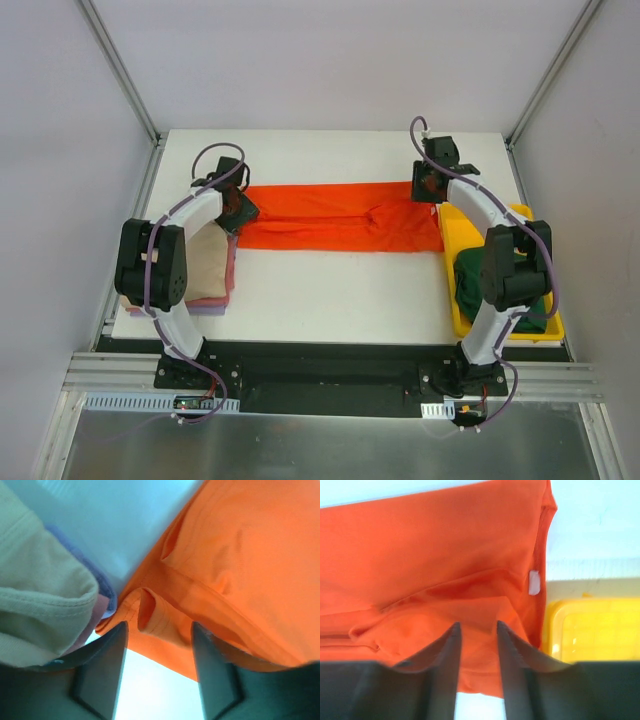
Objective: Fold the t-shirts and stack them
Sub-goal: Fold the other side of the tshirt into a rectangle, then rotate the tshirt 80 degrees
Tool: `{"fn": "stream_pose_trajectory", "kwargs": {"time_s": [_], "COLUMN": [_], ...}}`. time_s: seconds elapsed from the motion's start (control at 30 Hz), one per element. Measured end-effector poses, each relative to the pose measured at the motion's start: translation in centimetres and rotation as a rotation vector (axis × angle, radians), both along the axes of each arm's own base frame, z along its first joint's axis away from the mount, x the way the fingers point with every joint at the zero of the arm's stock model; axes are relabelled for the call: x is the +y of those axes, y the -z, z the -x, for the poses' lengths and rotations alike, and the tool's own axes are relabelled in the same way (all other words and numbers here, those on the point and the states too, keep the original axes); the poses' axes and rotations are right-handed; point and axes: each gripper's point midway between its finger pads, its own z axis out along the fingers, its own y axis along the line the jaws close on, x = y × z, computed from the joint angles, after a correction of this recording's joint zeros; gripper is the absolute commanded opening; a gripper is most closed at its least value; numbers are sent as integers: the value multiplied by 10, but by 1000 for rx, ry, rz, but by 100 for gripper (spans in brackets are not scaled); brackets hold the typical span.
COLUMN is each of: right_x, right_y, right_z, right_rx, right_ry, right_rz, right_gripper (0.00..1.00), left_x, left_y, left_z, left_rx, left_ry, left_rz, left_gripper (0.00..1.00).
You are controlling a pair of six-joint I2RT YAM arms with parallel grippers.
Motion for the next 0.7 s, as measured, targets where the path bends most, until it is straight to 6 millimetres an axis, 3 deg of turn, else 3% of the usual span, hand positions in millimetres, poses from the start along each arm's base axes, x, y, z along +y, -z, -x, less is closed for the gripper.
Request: {"fn": "stream_pose_trajectory", "kwargs": {"time_s": [0.07, 0.1, 0.3, 0.43, 0.57, 0.7], "right_x": [0, 0, 3, 14, 31, 47], "right_y": [0, -2, -11, -17, -15, 3], "right_z": [-6, -9, -6, 19, 39, 54], "right_rx": [-3, -6, -17, -3, 32, 116], "right_ry": [13, 10, 6, -12, -14, 6], "right_rz": [-2, 2, -20, -102, -217, -307], "right_gripper": [96, 96, 96, 96, 96, 96], "left_x": [-1, -3, -29, -57, -77, -92], "left_y": [-6, -11, -42, -55, -53, -33], "left_z": [-6, -10, -17, -16, -15, -29], "left_rx": [-19, -36, -141, -185, -179, -147], "left_ry": [31, 48, 188, 310, 390, 440], "left_rz": [-9, -10, -2, 26, 59, 86], "left_gripper": [92, 98, 99, 99, 99, 99]}}
